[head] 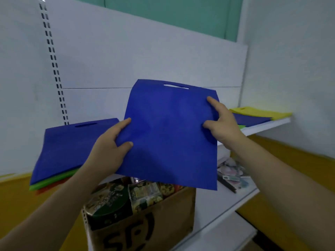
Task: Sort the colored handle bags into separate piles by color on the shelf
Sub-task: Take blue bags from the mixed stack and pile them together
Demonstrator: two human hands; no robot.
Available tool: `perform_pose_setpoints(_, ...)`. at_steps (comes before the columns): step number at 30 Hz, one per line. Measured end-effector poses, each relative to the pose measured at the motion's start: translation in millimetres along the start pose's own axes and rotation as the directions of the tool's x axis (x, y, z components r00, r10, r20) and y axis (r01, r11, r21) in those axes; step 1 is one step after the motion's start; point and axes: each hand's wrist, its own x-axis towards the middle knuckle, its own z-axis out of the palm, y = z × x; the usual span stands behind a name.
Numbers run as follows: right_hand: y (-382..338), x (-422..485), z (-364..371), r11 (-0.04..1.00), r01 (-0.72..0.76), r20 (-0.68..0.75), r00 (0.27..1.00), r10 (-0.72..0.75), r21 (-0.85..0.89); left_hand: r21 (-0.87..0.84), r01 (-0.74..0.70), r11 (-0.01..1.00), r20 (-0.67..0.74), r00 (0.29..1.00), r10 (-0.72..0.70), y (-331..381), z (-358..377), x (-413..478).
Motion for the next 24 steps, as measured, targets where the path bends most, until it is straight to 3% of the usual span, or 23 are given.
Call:
perform_pose_setpoints(10,36.5,-19.4,-151.7,0.970,-0.089,-0.184,0.982,0.047,-0.228,-0.115,-0.033,0.993,0.211,0.976,0.057,81.3,123.2,15.7)
perform_pose_setpoints(24,113.3,-71.8,-379.8,0.914,-0.283,-0.392,0.907,0.155,-0.291,-0.310,-0.100,0.946,0.376,0.901,0.218,213.3,343.9,18.2)
